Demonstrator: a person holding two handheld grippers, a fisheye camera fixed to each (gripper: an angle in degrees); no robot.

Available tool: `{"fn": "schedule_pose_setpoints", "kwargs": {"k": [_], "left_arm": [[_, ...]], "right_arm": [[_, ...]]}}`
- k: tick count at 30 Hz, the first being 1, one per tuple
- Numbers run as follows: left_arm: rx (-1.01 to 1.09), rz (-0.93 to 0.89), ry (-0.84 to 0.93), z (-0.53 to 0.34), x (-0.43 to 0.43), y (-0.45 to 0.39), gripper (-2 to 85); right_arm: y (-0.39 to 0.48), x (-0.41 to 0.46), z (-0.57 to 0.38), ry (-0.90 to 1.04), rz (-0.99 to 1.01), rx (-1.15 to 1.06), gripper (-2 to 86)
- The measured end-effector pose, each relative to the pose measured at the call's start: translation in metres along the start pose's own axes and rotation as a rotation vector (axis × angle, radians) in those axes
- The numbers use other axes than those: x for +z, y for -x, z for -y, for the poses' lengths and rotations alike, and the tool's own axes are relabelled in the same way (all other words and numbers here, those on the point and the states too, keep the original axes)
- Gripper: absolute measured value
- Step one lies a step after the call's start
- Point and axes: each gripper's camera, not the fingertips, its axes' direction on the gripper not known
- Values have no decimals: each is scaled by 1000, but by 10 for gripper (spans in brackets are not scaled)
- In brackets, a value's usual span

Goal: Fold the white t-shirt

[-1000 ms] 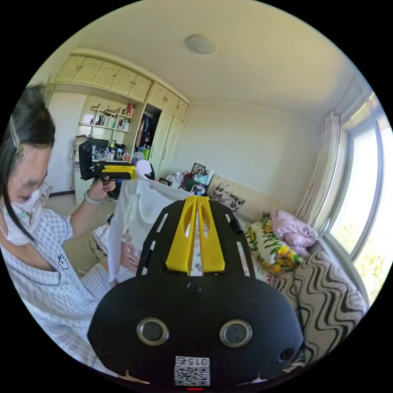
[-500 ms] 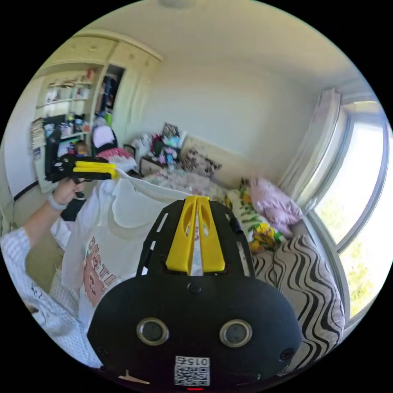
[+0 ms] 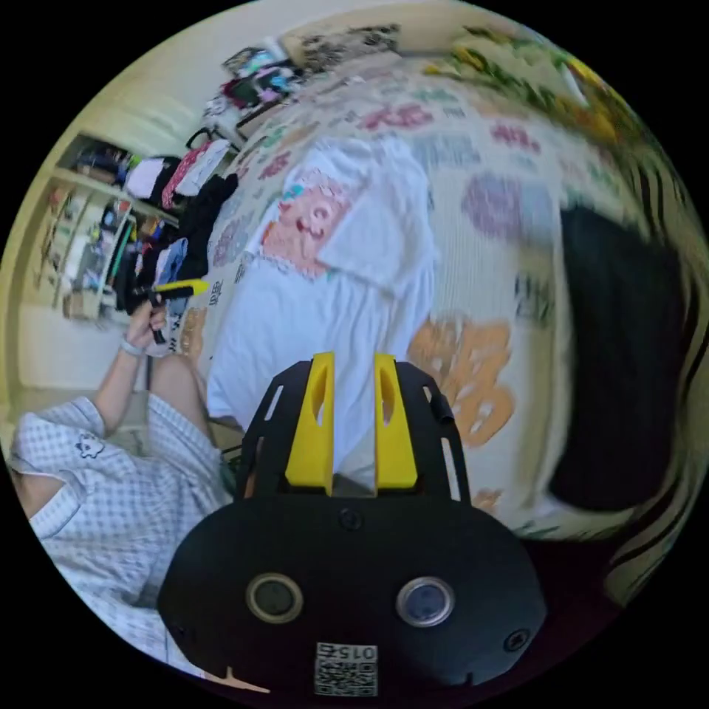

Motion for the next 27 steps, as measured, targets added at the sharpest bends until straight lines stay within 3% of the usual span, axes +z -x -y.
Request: {"fn": "schedule_pose_setpoints", "kwargs": {"k": [3,8,11,13,15,18,21,23,27], "left_arm": [[-137,-177,71,-54,44,36,76],[-128,-215,76,-68,90,32,75],[-132,-153,71,-52,107,32,21],[-110,-223,62,-44,109,30,10],[-45,-158,25,-38,96,17,5],[75,-84,-55,-39,68,-11,3],[168,-36,-57,-43,68,-25,9],[64,44,-54,-44,79,-12,17],[-154,-159,-5,-46,125,29,62]], "right_arm": [[-44,25,-45,15,149,172,94],[-57,51,-47,138,174,182,101],[-69,52,-35,159,58,221,30],[-73,45,-31,155,148,161,4],[-80,29,-32,110,262,116,-3],[-100,-8,-46,40,63,142,-5],[-137,-51,-66,-126,43,266,-3],[-158,-69,-73,-191,64,327,-2],[-184,-71,-67,-157,50,364,-1]]}}
